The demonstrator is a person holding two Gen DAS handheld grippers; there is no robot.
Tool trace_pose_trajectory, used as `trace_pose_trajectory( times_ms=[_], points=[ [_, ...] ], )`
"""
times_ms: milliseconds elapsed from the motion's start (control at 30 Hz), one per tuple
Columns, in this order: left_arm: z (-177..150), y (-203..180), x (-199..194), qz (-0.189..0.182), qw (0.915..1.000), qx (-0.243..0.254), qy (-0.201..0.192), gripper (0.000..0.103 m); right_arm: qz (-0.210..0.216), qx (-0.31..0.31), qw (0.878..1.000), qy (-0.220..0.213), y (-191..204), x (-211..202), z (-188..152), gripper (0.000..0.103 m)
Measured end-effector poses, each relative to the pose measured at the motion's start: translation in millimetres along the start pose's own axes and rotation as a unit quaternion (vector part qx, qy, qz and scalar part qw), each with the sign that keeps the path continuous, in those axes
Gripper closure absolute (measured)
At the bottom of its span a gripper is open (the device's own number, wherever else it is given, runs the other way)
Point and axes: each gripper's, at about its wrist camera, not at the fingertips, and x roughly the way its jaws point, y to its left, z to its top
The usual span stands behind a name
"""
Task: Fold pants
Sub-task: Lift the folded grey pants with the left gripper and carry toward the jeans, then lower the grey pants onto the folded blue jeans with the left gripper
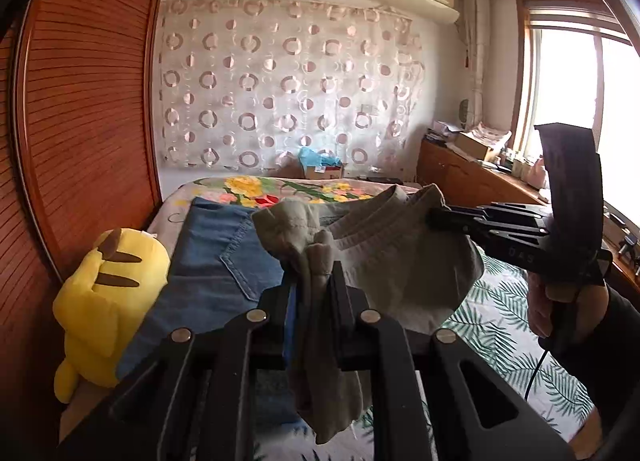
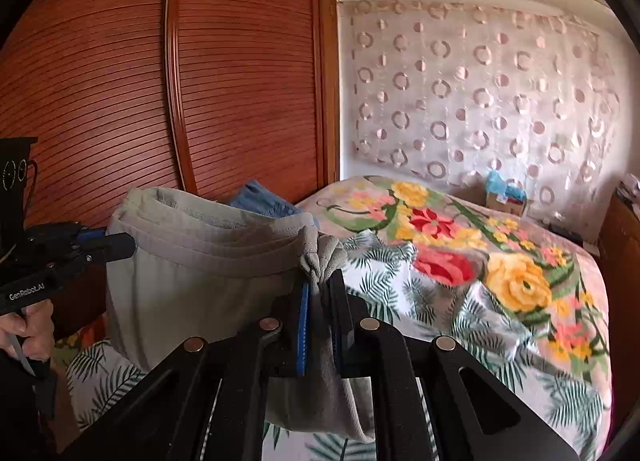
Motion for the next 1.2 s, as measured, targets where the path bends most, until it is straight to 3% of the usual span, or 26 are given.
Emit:
trace_pose_trajectory(
  times_ms=[467, 633, 1200],
  points=[
    [-9.5, 31.9, 5.4, 0.054, 0.9982, -0.025, -0.011, 0.088, 0.050, -0.055, 0.997, -0.013, -4.0, 81.0, 31.4, 0.094],
    [-19.1, 42.1, 11.1, 0.061, 0.9973, -0.041, -0.003, 0.088, 0.046, -0.094, 0.994, -0.008, 4.7, 107.5, 33.9, 0.094],
    [-40.2, 61.2, 8.4, 0.092, 0.9913, -0.095, 0.002, 0.088, 0.072, -0.102, 0.992, -0.003, 17.0, 157.3, 47.6, 0.094]
  ],
)
